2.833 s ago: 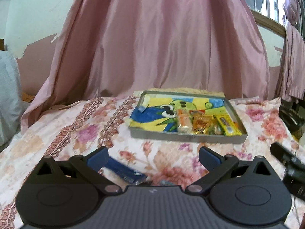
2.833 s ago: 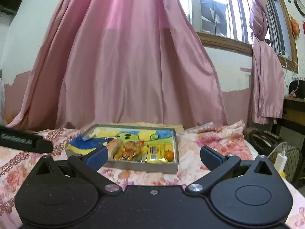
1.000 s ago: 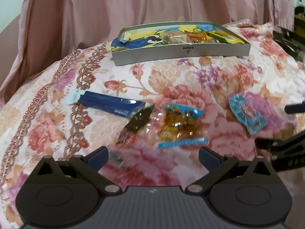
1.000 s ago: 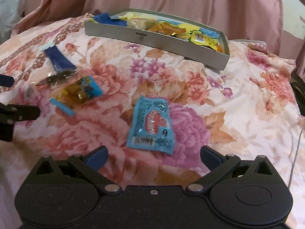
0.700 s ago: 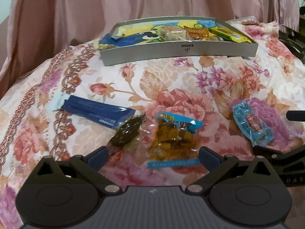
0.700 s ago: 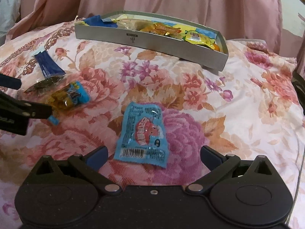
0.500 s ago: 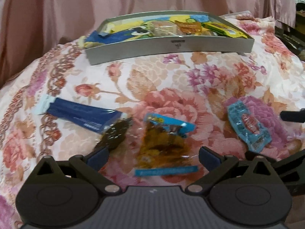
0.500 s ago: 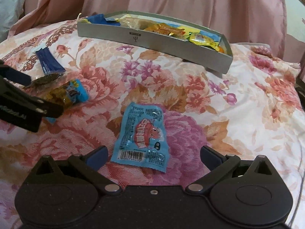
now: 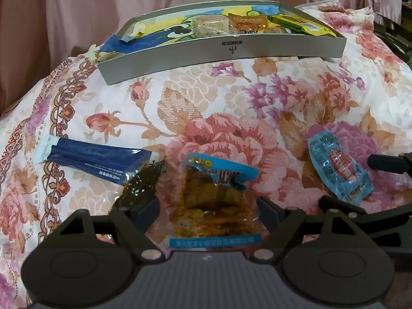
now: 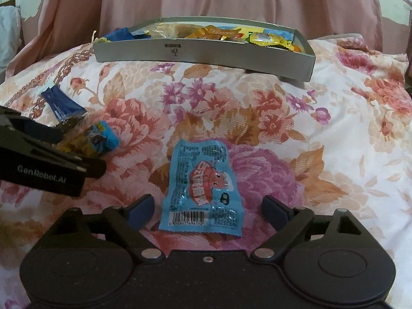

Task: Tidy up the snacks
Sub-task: 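Grasp the clear bag of yellow snacks with the left tool while the right tool grasps the blue candy pack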

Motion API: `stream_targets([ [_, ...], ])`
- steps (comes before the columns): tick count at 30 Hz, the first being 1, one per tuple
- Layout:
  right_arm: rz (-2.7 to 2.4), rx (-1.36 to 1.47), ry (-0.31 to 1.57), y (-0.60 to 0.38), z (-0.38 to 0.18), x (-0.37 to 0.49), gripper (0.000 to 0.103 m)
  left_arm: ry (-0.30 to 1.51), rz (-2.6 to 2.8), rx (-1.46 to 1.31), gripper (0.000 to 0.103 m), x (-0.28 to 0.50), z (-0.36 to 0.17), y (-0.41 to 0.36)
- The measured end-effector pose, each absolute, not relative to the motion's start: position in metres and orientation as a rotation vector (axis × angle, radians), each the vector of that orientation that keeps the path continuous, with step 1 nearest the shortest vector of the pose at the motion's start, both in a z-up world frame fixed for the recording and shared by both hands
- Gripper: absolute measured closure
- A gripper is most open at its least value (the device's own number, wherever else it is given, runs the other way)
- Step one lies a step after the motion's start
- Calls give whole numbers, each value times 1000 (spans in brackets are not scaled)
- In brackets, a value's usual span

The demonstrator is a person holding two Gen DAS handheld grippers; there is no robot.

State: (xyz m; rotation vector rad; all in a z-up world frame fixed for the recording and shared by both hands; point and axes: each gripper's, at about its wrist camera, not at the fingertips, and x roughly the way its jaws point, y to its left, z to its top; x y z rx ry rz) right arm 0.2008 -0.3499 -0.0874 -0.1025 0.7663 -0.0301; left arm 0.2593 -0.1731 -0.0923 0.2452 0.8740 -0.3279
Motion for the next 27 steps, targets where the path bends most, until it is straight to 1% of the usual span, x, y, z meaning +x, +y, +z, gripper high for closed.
stream_targets([
  [2,-37,-101,777,-349,-88,202,12,911,-332,218,26,262,-95,-173],
  [7,-41,-77,781,-351,-89,203,13,906,-325,198,27,261,-96,-172],
  [8,-42,-73,779,-351,-89,203,15,907,-328,196,27,261,-96,-171],
  [13,-34,-71,763,-350,-89,201,27,911,-331,184,29,262,-96,-169],
  [14,-29,-72,758,-350,-88,201,33,911,-330,183,29,261,-96,-169],
  [15,-23,-73,755,-349,-88,201,36,913,-326,181,30,261,-95,-170],
  [22,-22,-76,752,-347,-89,201,37,922,-317,170,32,258,-93,-168],
  [27,-22,-68,750,-348,-88,200,39,939,-316,141,36,257,-90,-162],
])
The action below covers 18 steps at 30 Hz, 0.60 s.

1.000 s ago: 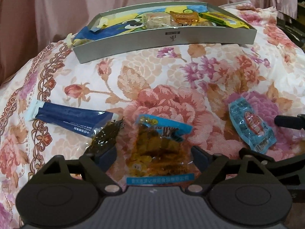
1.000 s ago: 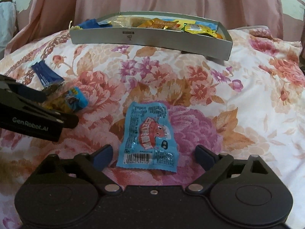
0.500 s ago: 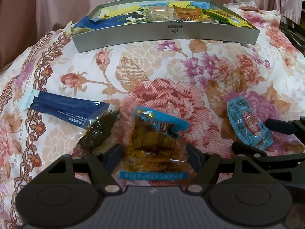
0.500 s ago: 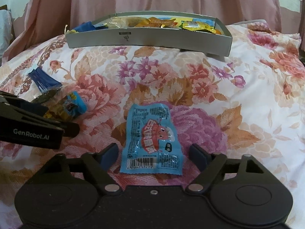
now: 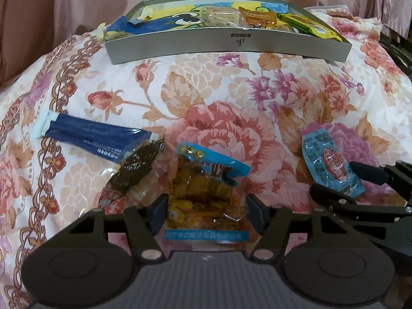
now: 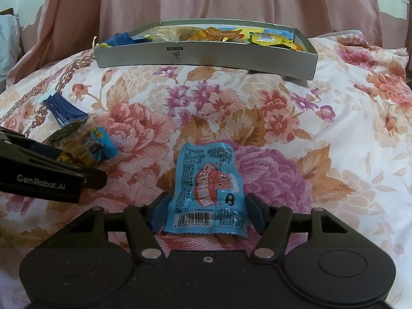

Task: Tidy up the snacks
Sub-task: 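Grasp the clear bag of yellow snacks with the left tool while the right tool grasps the blue candy pack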

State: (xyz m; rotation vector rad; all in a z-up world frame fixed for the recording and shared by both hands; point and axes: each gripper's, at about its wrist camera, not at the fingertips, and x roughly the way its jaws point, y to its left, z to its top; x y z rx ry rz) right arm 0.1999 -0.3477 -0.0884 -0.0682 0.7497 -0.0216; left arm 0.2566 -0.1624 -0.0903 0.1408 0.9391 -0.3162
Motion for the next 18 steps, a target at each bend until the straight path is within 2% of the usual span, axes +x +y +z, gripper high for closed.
stream_targets([
  [13,0,-93,743,-334,-86,190,41,886,-254,13,47,217,-93,-132],
  [16,5,-101,748,-330,-86,188,41,854,-262,59,41,212,-92,-134],
  [18,4,-100,750,-329,-86,188,41,825,-269,124,34,212,-91,-136],
])
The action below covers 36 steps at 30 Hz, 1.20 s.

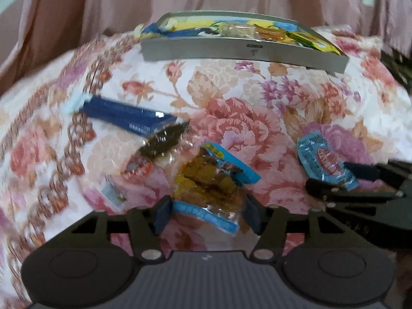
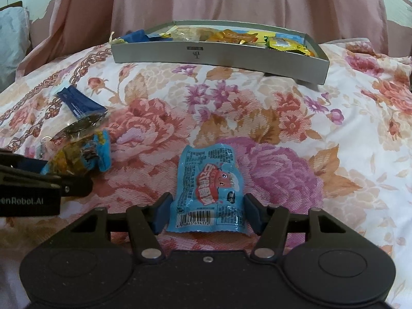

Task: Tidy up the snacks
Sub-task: 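Grasp the clear bag of yellow snacks with the left tool while the right tool grasps the blue candy pack, then carry the yellow snack bag and blue candy pack into the grey tray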

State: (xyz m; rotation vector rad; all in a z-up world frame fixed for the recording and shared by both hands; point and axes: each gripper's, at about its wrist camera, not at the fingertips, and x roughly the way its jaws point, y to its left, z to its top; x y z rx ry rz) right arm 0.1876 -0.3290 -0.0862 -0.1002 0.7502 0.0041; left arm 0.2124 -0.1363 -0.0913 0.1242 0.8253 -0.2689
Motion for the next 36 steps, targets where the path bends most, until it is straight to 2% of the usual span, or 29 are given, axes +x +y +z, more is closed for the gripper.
stream_targets([
  [4,1,-96,750,-329,-87,189,41,812,-337,234,28,222,-92,-141],
  [9,5,-89,743,-330,-89,191,40,789,-398,279,15,238,-89,-142],
  [11,4,-90,740,-329,-90,192,39,792,-444,295,14,244,-90,-145],
  [13,5,-91,738,-329,-90,192,39,799,-493,336,17,248,-93,-150],
  [15,7,-90,737,-329,-90,193,38,808,-533,369,29,248,-96,-155],
  [24,24,-76,739,-330,-91,195,40,844,-484,267,43,240,-95,-149],
  [30,55,-94,735,-327,-89,190,43,821,-300,42,44,215,-94,-124],
  [36,60,-210,693,-315,-89,182,44,756,-246,52,44,198,-89,-122],
])
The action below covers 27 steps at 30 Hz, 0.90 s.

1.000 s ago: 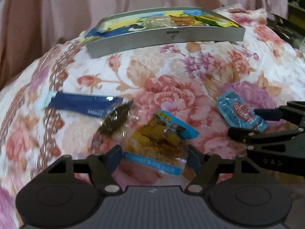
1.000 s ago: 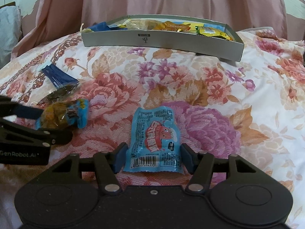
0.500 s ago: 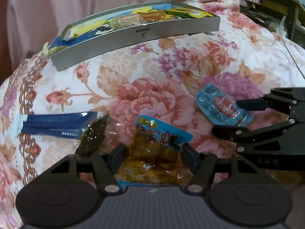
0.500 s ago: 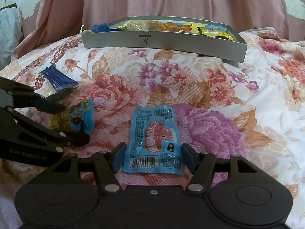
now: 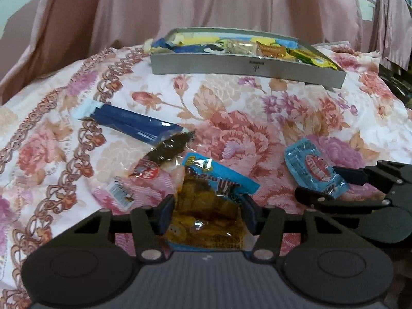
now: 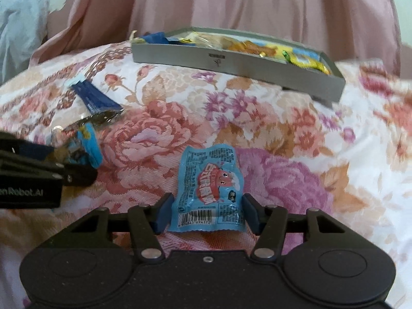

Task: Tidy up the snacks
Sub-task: 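Carry the yellow snack bag and blue candy pack into the grey tray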

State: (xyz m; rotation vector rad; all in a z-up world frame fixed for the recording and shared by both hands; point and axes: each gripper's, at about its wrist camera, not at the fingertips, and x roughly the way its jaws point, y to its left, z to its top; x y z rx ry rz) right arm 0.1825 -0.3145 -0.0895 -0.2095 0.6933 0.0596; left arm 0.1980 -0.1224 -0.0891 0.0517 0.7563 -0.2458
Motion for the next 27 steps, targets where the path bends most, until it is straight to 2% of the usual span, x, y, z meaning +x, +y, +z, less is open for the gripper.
stream_targets([
  [11,47,-314,578,-301,-95,174,46,761,-114,-67,44,202,-69,-109],
  [27,70,-284,272,-288,-47,157,45,693,-88,-35,44,229,-39,-117],
])
